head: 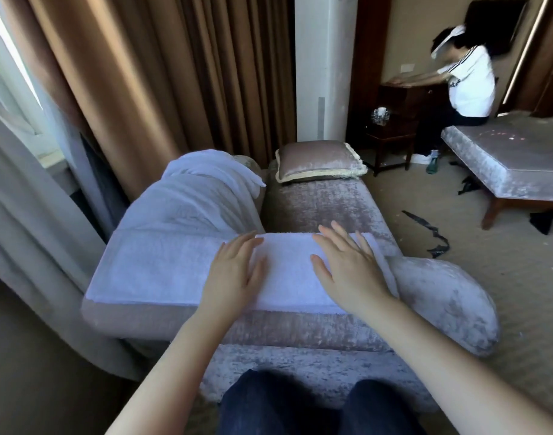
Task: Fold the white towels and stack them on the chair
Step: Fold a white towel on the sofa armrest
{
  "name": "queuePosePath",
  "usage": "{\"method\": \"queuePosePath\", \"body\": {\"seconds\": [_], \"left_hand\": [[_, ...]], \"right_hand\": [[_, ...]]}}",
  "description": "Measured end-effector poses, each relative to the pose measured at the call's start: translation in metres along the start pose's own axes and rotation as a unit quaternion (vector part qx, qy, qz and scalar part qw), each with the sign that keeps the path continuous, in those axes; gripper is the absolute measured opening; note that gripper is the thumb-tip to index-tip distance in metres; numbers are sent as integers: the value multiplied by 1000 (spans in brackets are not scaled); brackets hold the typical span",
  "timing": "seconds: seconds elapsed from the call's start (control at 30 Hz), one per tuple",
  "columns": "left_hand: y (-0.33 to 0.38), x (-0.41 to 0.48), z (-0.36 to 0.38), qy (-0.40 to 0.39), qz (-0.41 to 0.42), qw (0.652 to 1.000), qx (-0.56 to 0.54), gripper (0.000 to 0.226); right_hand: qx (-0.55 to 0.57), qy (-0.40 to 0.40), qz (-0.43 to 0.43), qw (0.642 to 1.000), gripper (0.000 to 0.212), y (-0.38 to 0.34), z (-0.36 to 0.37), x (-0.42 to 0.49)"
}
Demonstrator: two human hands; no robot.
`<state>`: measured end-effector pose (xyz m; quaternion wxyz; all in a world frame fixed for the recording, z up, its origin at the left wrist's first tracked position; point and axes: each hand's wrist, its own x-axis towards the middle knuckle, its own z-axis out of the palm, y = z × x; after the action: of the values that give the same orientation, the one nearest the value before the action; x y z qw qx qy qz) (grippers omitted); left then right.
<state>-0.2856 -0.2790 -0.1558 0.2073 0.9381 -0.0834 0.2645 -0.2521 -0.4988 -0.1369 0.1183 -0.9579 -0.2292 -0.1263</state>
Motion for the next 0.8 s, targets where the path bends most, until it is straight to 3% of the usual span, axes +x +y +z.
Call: {"method": "queuePosePath", "body": {"seconds": [0.07, 0.17, 0.23, 0.37, 0.5, 0.7, 0.8], "left_hand": [[-33, -12, -23, 24, -36, 997, 63, 42], [-76, -31, -63, 48, -141, 978, 146, 32], [-97, -43, -89, 53, -214, 958, 185, 34], [-125, -56, -115, 21, -303, 922, 239, 32], [-136, -59, -115, 20, -363, 908, 207, 35], [-144, -55, -124, 29, -383, 916, 119, 36], [-144, -51, -136, -4, -406, 910, 85, 31]], "right_hand": [[20, 2, -32, 999, 72, -21, 5, 13], [9, -13, -58, 998, 52, -47, 18, 35], [9, -13, -70, 997, 50, -61, 29, 44], [33, 24, -74, 996, 71, -70, 43, 50], [40, 37, -76, 996, 70, -68, 50, 49], [29, 39, -73, 996, 74, -69, 49, 48], [23, 48, -74, 996, 73, -68, 50, 46]]}}
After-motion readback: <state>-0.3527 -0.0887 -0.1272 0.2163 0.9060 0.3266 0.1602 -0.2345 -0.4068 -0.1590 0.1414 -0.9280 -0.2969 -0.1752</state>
